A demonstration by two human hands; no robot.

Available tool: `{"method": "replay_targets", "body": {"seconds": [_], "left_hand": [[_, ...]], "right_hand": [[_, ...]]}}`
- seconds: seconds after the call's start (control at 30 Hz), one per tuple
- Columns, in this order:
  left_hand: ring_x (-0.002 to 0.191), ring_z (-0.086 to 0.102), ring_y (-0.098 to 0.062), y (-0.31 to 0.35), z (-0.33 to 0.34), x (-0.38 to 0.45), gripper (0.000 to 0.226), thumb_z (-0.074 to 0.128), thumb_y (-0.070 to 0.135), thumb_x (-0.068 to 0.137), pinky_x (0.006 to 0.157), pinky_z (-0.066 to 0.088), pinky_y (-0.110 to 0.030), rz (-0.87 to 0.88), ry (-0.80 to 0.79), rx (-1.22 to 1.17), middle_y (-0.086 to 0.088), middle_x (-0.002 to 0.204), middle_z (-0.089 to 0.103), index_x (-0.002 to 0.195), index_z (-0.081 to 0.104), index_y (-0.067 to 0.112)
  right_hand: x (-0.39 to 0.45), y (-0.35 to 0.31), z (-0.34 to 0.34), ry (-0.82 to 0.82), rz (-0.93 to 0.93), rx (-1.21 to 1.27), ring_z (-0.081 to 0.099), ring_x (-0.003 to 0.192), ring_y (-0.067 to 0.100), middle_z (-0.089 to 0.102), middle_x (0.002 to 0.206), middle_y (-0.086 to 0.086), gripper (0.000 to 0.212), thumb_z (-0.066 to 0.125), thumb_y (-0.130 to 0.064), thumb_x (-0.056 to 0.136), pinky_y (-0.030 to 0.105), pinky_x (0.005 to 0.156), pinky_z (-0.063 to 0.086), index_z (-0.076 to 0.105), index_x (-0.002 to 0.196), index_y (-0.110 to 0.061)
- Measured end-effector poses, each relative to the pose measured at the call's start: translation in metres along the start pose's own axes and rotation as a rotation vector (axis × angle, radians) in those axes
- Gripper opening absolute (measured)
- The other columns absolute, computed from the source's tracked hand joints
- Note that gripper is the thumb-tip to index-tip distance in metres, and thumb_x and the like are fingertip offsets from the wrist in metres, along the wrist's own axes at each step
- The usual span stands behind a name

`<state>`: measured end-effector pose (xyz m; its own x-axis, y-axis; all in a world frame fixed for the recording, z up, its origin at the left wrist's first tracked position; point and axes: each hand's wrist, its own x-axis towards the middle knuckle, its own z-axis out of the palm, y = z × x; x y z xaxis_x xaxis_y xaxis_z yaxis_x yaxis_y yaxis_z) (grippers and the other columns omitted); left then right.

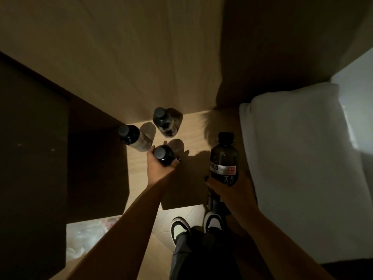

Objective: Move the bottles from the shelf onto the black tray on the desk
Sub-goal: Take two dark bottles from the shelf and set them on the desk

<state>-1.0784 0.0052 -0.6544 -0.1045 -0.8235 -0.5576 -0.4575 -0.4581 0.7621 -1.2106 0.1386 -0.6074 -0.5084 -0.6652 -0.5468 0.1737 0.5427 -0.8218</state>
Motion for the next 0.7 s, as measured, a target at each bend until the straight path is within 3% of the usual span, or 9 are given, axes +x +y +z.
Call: {"method": "replay_targets", "body": {"seconds": [0.13,0.2,0.37,0.5,0.6,0.7], "left_hand": [[0.127,0.046,-0.022,0.004,0.006,0.004,0.074,0.072,0.001,0.076,0.109,0.031,-0.034,-0.039,0.085,-0.019,-0.005,0.134,0.052,0.137,0.032,0.015],[0.124,0.047,-0.024,0.003,0.001,0.000,0.071,0.072,0.002,0.076,0.108,0.035,-0.037,-0.038,0.084,-0.019,-0.006,0.129,0.053,0.135,0.035,0.014],[0.110,0.051,-0.022,0.019,-0.020,-0.031,0.063,0.075,0.004,0.074,0.093,0.040,-0.033,-0.038,0.066,-0.061,-0.004,0.118,0.055,0.128,0.042,0.008],[0.100,0.055,-0.017,0.057,-0.038,-0.069,0.058,0.078,0.011,0.072,0.098,0.041,-0.038,-0.047,0.086,-0.194,0.006,0.102,0.057,0.116,0.042,0.019],[0.095,0.056,-0.014,0.096,-0.050,-0.106,0.047,0.076,0.016,0.074,0.096,0.042,-0.039,0.003,0.080,-0.295,0.007,0.099,0.058,0.110,0.048,0.022],[0.097,0.058,-0.016,0.131,-0.061,-0.141,0.030,0.071,0.015,0.076,0.094,0.042,-0.038,0.032,0.073,-0.495,0.001,0.102,0.062,0.100,0.056,0.024]], "right_hand": [[-0.003,-0.008,-0.002,-0.018,0.019,0.058,0.062,0.050,-0.003,0.064,0.070,-0.002,0.024,0.076,-0.005,0.074,0.008,0.047,0.045,0.058,0.085,-0.017],[-0.006,-0.014,-0.004,-0.022,0.031,0.078,0.064,0.051,0.001,0.066,0.069,0.000,0.022,0.076,-0.007,0.074,0.010,0.048,0.047,0.059,0.085,-0.015],[-0.014,-0.038,-0.016,-0.062,-0.048,0.022,0.066,0.056,0.005,0.067,0.068,-0.001,0.024,0.074,-0.007,0.076,0.014,0.053,0.052,0.058,0.083,-0.023],[-0.033,-0.084,-0.027,-0.043,-0.113,0.031,0.067,0.066,0.013,0.069,0.077,0.004,0.010,0.069,-0.023,0.084,0.023,0.059,0.056,0.061,0.089,-0.021],[-0.051,-0.117,-0.040,-0.097,-0.117,0.044,0.066,0.064,-0.001,0.067,0.076,-0.003,0.024,0.075,-0.010,0.077,0.020,0.060,0.051,0.061,0.097,-0.012],[-0.075,-0.151,-0.055,-0.184,-0.055,0.095,0.068,0.074,0.005,0.069,0.086,-0.003,0.026,0.071,-0.016,0.077,0.013,0.060,0.051,0.060,0.100,-0.019]]}}
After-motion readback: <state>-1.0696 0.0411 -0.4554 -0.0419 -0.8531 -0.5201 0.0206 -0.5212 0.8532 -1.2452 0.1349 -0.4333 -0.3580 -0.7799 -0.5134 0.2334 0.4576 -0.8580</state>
